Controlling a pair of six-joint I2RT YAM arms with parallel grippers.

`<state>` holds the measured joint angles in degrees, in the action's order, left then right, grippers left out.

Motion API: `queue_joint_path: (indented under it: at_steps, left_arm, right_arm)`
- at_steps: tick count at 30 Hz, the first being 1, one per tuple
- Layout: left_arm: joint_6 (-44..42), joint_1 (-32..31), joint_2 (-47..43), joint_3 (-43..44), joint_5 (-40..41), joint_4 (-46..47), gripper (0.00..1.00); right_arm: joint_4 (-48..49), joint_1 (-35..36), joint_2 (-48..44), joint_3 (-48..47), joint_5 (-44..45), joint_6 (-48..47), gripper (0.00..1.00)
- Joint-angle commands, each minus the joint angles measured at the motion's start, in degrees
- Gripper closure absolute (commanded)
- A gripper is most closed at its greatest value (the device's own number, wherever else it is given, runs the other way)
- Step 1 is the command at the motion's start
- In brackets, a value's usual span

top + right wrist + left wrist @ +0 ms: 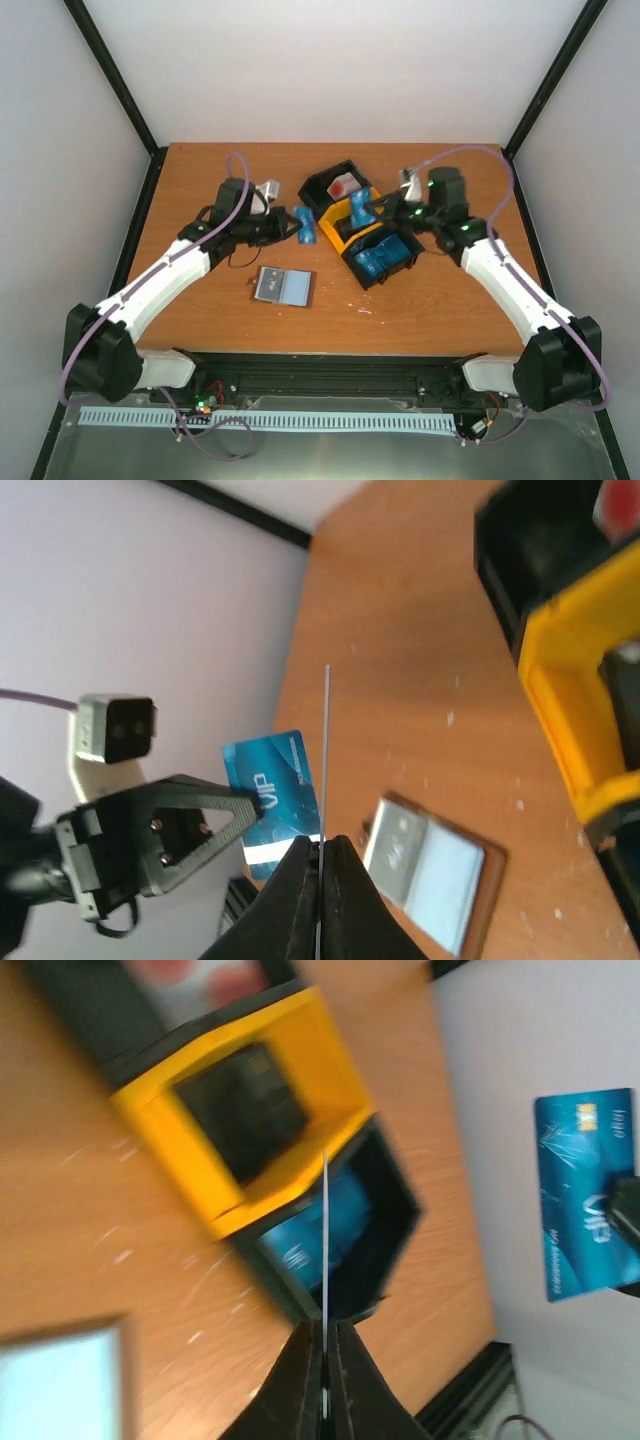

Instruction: Put the credit cards into the card holder

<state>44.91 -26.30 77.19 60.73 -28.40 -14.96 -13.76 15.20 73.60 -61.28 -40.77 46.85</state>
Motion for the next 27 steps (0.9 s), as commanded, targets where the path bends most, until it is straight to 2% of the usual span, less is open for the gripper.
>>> queue_joint_path:
  at_steps: [1,6,11,16,20,27]
  left_arm:
    - [-4.5,0.5,-6.2,-5.3,11.4,-19.5,0.99]
    - [-1.1,0.5,-8.3,-11.9,17.8,-26.7,0.99]
    - [-0.4,0.6,-6.3,-16.4,25.1,-26.5,0.99]
    - [-3.4,0.7,-2.2,-17.5,29.9,-25.7,0.99]
    - [-5.2,1.3,-0.2,-16.9,30.9,-25.0,1.0]
    - [-6.0,1.3,4.3,-13.7,35.8,-29.2,0.99]
  right_arm:
    - [0.6,10.6,-1.0,5.0,15.8,1.2,0.97]
    - [9.3,25.2,3.4,11.3,25.8,9.3,0.97]
    - [16.8,34.8,11.0,12.8,32.8,13.0,0.97]
    - [24.0,38.4,18.9,12.9,35.1,17.2,0.97]
    - [26.4,40.0,21.7,12.6,37.9,18.6,0.97]
    - [28.5,40.9,25.7,12.7,39.6,19.9,0.97]
